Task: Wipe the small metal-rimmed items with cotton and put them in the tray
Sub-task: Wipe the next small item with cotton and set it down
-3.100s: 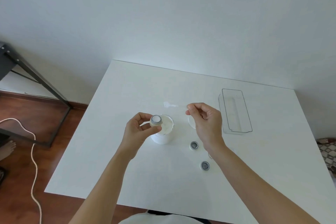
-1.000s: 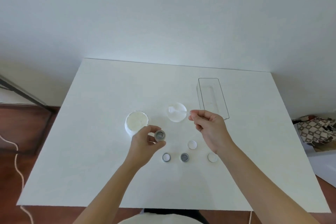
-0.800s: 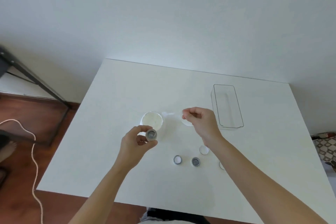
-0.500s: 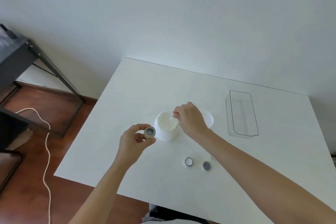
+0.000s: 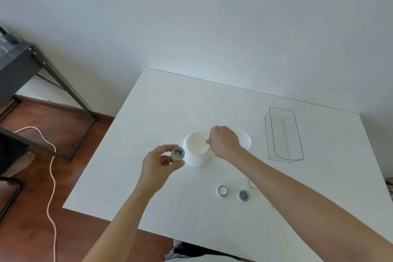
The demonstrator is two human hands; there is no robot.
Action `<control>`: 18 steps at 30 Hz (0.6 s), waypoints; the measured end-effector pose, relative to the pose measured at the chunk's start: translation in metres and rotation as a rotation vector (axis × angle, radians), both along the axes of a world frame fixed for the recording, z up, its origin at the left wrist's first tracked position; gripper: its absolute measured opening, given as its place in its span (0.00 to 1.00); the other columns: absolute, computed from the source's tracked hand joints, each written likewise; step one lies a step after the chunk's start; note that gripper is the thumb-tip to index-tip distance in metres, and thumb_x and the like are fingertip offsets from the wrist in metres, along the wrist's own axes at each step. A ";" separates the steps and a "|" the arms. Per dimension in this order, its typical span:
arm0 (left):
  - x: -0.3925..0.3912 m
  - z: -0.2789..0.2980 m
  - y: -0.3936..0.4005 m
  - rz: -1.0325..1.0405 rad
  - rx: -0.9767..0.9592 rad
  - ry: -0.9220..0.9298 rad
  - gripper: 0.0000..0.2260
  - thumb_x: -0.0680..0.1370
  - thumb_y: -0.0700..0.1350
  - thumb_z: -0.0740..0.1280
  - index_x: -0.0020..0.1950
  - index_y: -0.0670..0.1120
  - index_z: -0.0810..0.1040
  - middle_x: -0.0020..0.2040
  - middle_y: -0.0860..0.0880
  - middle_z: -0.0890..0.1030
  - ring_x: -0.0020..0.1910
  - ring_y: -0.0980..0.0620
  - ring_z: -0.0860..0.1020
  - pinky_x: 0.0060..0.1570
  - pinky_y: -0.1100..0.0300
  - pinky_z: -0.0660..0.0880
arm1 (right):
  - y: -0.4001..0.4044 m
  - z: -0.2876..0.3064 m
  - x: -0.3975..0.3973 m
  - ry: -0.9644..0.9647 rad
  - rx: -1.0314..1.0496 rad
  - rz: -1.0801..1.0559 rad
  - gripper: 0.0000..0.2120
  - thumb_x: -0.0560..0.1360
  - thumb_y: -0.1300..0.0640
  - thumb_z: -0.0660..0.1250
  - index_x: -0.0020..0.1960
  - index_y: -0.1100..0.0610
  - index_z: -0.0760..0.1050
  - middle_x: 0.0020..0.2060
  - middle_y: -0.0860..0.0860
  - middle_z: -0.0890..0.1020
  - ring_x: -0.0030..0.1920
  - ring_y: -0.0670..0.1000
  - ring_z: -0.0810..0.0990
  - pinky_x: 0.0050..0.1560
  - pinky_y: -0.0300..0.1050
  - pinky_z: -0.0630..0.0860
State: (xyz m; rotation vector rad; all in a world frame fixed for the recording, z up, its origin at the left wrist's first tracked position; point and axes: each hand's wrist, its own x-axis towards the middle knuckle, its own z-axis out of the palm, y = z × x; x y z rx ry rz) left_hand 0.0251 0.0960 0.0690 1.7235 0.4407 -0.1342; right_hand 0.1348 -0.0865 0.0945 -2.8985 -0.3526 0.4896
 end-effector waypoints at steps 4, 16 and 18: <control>0.005 -0.001 0.000 0.006 -0.023 0.005 0.16 0.71 0.37 0.78 0.52 0.55 0.84 0.35 0.58 0.84 0.33 0.60 0.78 0.33 0.71 0.71 | -0.009 0.000 0.004 0.134 0.192 -0.270 0.12 0.78 0.57 0.64 0.38 0.61 0.70 0.33 0.54 0.75 0.33 0.55 0.73 0.33 0.42 0.68; 0.031 -0.004 -0.011 0.032 -0.018 0.002 0.14 0.69 0.38 0.79 0.49 0.51 0.82 0.46 0.56 0.86 0.37 0.59 0.82 0.34 0.70 0.74 | -0.031 0.024 0.004 0.263 0.604 -0.577 0.12 0.78 0.55 0.64 0.41 0.61 0.78 0.36 0.50 0.81 0.39 0.52 0.75 0.40 0.44 0.68; 0.036 -0.003 -0.015 0.017 -0.022 0.003 0.13 0.69 0.39 0.79 0.50 0.51 0.82 0.46 0.56 0.86 0.37 0.59 0.83 0.34 0.70 0.74 | -0.032 0.030 0.002 0.243 0.642 -0.582 0.12 0.78 0.55 0.65 0.42 0.62 0.79 0.35 0.48 0.80 0.40 0.52 0.75 0.43 0.45 0.68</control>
